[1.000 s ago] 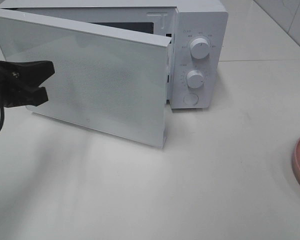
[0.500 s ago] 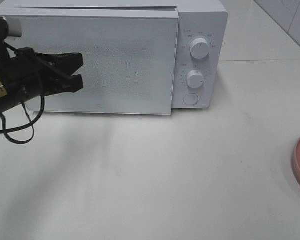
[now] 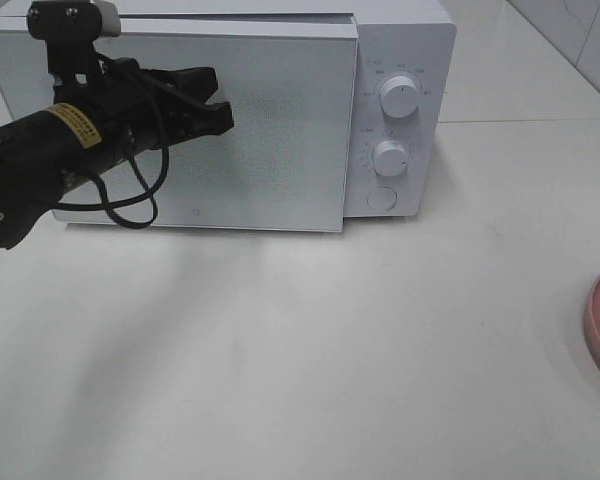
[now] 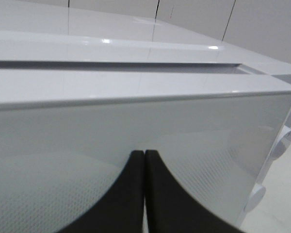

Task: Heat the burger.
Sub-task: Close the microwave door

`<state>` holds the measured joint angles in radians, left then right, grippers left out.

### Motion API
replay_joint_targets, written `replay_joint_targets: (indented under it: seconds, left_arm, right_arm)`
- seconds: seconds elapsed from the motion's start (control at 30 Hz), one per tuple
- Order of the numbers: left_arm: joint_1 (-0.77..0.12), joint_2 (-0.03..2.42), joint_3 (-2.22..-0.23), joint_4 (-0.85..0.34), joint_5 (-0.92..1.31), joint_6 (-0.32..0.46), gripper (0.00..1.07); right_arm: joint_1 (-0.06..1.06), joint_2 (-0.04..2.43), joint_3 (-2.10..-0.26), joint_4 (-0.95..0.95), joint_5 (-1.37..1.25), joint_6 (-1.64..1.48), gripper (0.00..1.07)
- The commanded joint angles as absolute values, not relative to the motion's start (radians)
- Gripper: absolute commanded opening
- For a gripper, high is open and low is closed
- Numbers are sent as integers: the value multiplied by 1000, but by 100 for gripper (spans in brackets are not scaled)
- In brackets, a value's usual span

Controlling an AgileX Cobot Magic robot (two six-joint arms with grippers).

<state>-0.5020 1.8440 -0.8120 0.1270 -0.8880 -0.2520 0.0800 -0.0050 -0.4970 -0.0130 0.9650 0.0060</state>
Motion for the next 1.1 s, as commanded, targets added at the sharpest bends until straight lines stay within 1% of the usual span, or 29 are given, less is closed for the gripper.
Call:
replay_joint_targets:
  seconds: [0.03, 0.2, 0.43, 0.6, 0.9, 0.93, 0.97, 1.0, 1.03, 1.07, 1.1]
  left_arm:
    - [-524, 1881, -884, 92, -878, -248, 0]
    - [-536, 1923, -946, 62, -864, -246, 0]
    - [-536, 1970, -1027, 55, -859, -247, 0]
    - [-544, 2011, -1089, 26, -848, -231, 0]
    - [-545, 2023, -1098, 24, -832, -226, 0]
    - [-547, 2022, -1098, 57, -824, -241, 0]
    - [-547, 2022, -1098, 57, -824, -241, 0]
    - [-554, 2009, -1094, 104, -814, -287, 0]
    - [-559, 2001, -1089, 116, -806, -317, 0]
    - [-559, 2001, -1089, 116, -806, -317, 0]
    - [-572, 1974, -1078, 136, -768, -355, 3]
  right_arm:
    - [72, -30, -494, -12, 961, 0, 72]
    - [72, -30, -494, -12, 961, 0, 72]
    - [72, -30, -494, -12, 961, 0, 72]
    - [72, -30, -494, -12, 961, 0, 72]
    - [72, -30, -494, -12, 961, 0, 72]
    - [72, -30, -494, -12, 961, 0, 72]
    - [72, -30, -494, -12, 961, 0, 72]
    - [72, -30, -494, -12, 961, 0, 72]
    - [72, -30, -494, -12, 961, 0, 72]
    - [72, -30, -494, -12, 961, 0, 72]
    - [72, -30, -494, -12, 961, 0, 72]
